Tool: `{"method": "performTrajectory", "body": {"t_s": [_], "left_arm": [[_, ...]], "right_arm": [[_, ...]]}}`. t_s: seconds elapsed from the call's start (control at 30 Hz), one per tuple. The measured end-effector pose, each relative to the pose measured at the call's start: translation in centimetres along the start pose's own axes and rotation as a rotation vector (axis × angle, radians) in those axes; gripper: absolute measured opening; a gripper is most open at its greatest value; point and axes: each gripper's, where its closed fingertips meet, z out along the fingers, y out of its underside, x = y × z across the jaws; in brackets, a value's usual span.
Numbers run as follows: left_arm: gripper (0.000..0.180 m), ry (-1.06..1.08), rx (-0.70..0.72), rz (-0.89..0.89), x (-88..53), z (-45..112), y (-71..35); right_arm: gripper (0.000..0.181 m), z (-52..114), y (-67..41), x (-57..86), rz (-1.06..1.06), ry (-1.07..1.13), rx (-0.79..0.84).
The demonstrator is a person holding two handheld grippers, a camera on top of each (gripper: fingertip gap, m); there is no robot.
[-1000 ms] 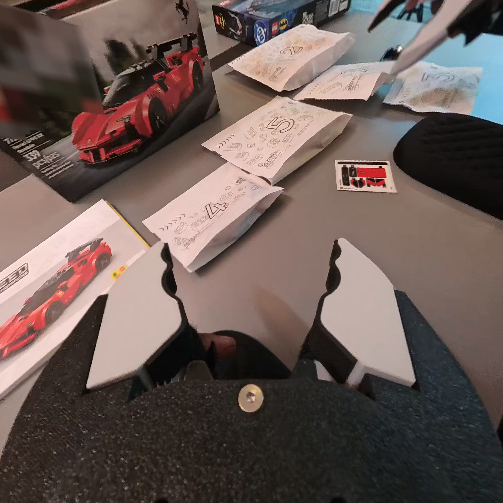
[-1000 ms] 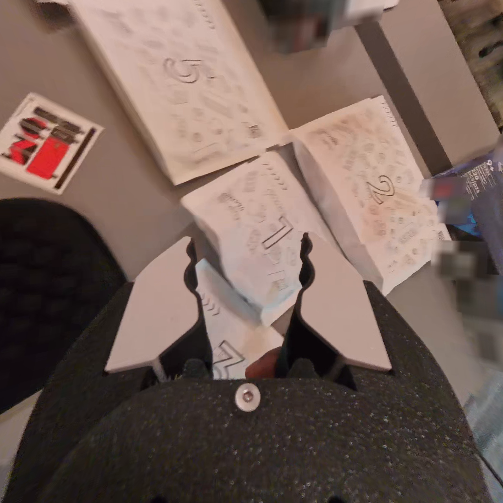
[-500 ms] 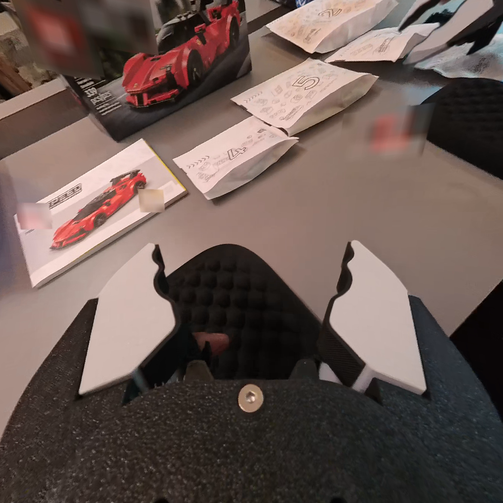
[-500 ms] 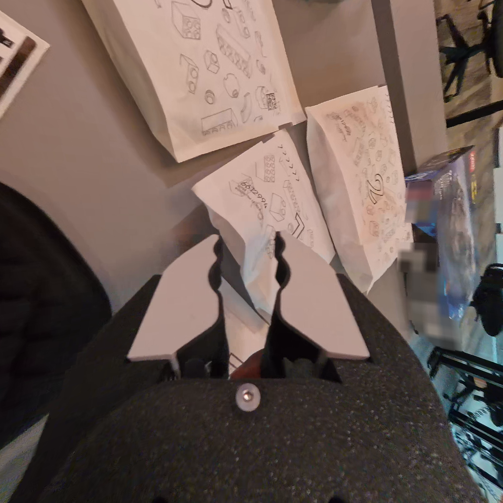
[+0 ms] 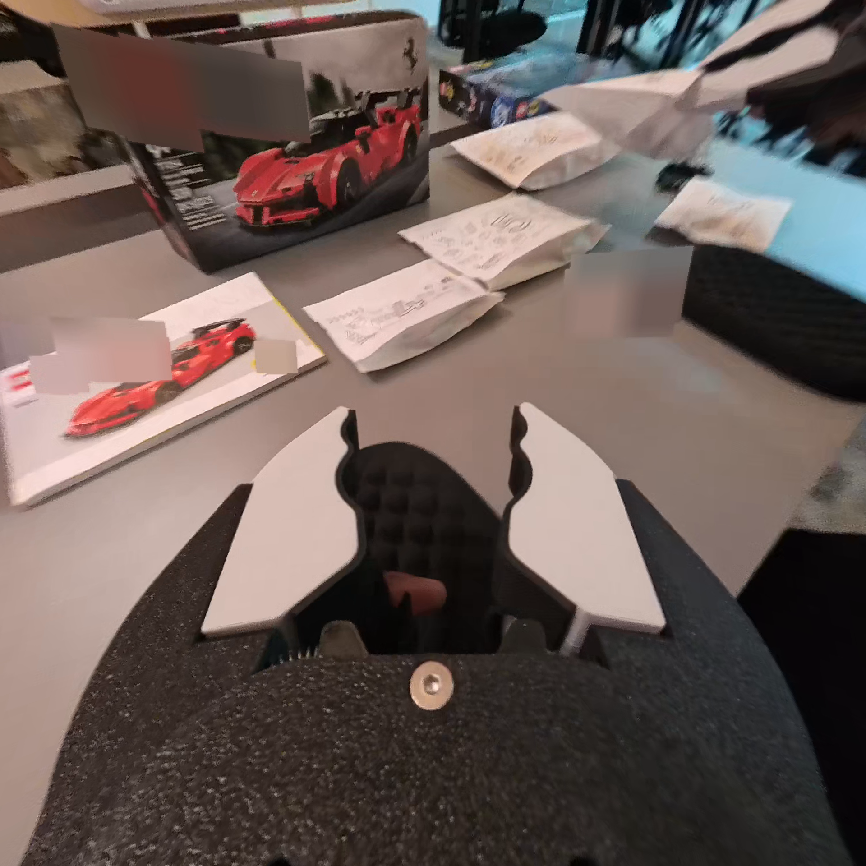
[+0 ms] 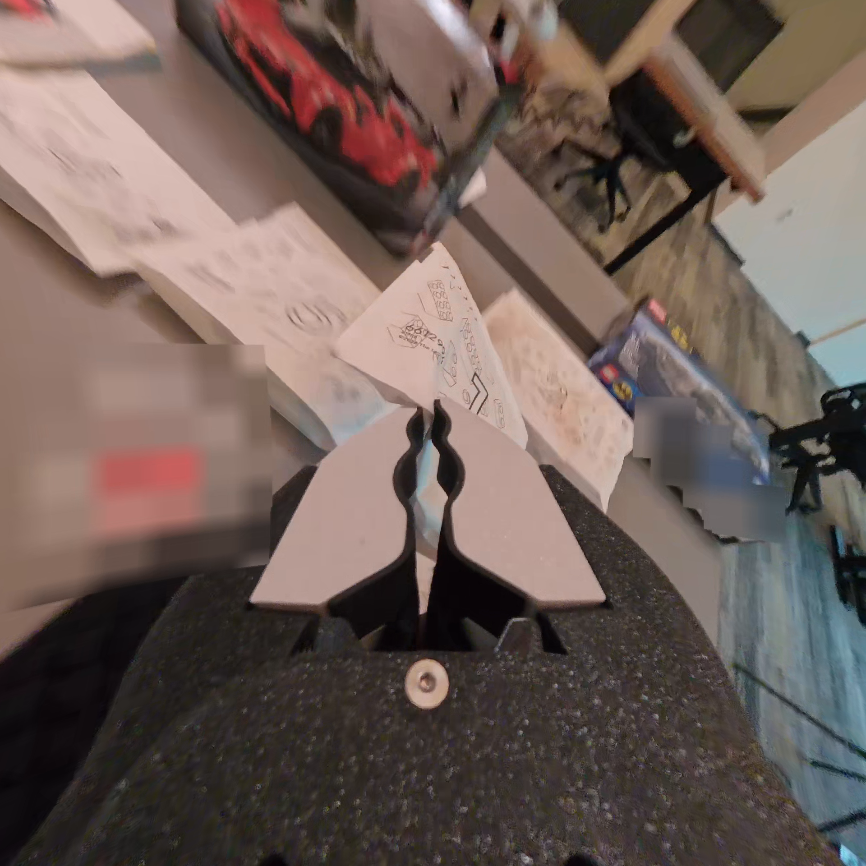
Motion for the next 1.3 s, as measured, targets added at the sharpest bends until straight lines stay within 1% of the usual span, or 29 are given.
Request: {"method": "performTrajectory", "body": {"t_s": [0.03, 0.1, 0.13, 0.17, 0.2, 0.3, 0.37, 0.4, 0.5, 0.57, 0.63, 0.67, 0.7, 0.8, 0.83, 0.87, 0.97, 1.07, 1.2, 1.3], "left_arm": [[0.060, 0.069, 0.023, -0.078, 0.4, 0.5, -0.7], [0.056, 0.216, 0.071, -0.317, 0.7, 1.8, -2.6], [0.056, 0.237, 0.072, -0.427, 0.1, 2.8, -3.3], [0.056, 0.264, 0.072, -0.494, -0.1, 3.9, -4.0], [0.057, 0.292, 0.071, -0.532, -0.1, 5.0, -4.8], [0.067, 0.376, 0.034, -0.597, 0.8, 8.2, -7.1], [0.066, 0.445, 0.005, -0.675, 1.5, 10.1, -7.9], [0.062, 0.491, -0.011, -0.719, 2.0, 10.8, -8.0], [0.042, 0.656, 0.021, -0.853, 3.3, 11.5, -9.1], [0.028, 0.775, 0.019, -0.852, 4.5, 11.0, -9.3], [0.007, 0.737, 0.041, -0.758, 4.4, 11.0, -8.8], [0.001, 0.726, 0.049, -0.699, 4.3, 10.7, -8.6], [0.000, 0.725, 0.055, -0.658, 3.9, 10.1, -8.6], [0.000, 0.729, 0.062, -0.593, 0.8, 7.5, -8.9], [0.000, 0.726, 0.043, -0.581, -0.8, 6.4, -8.7], [0.000, 0.720, 0.002, -0.562, -2.4, 5.4, -8.1], [0.000, 0.637, -0.151, -0.527, -7.9, 3.1, -5.3], [0.000, 0.569, -0.272, -0.555, -12.1, 1.6, -2.1], [0.000, 0.511, -0.336, -0.637, -14.5, 2.3, 1.3], [0.002, 0.437, -0.394, -0.573, -15.4, 3.7, 3.5]], "right_arm": [[0.003, -0.6, -1.7, -1.3, -0.028, 0.004, 0.037], [0.003, -1.3, -4.8, -4.5, -0.109, 0.020, 0.091], [0.003, -1.5, -5.9, -6.3, -0.152, 0.024, 0.108], [0.003, -1.4, -6.7, -8.0, -0.185, 0.026, 0.118], [0.003, -1.3, -7.4, -9.5, -0.213, 0.027, 0.125], [0.003, -0.7, -8.5, -12.6, -0.296, 0.063, 0.142], [0.003, -0.8, -9.3, -13.6, -0.342, 0.113, 0.164], [0.003, -1.0, -9.7, -14.0, -0.365, 0.132, 0.180], [0.003, -1.5, -10.5, -15.5, -0.440, 0.157, 0.206], [0.003, -1.6, -11.0, -16.5, -0.493, 0.161, 0.220], [0.004, -1.5, -11.3, -17.8, -0.542, 0.142, 0.220], [0.008, -1.5, -11.4, -18.5, -0.559, 0.118, 0.226], [0.014, -1.5, -11.5, -19.2, -0.562, 0.085, 0.238], [0.044, -1.7, -10.8, -20.2, -0.503, -0.045, 0.215], [0.051, -1.8, -10.3, -20.2, -0.473, -0.085, 0.197], [0.054, -1.8, -9.7, -19.9, -0.439, -0.109, 0.180], [0.055, -1.8, -7.8, -18.4, -0.369, -0.144, 0.134], [0.054, -1.4, -5.7, -17.3, -0.324, -0.172, 0.074], [0.054, -0.9, -4.4, -17.3, -0.259, -0.268, 0.034], [0.056, -0.3, -4.9, -18.0, -0.244, -0.359, 0.048]]}}
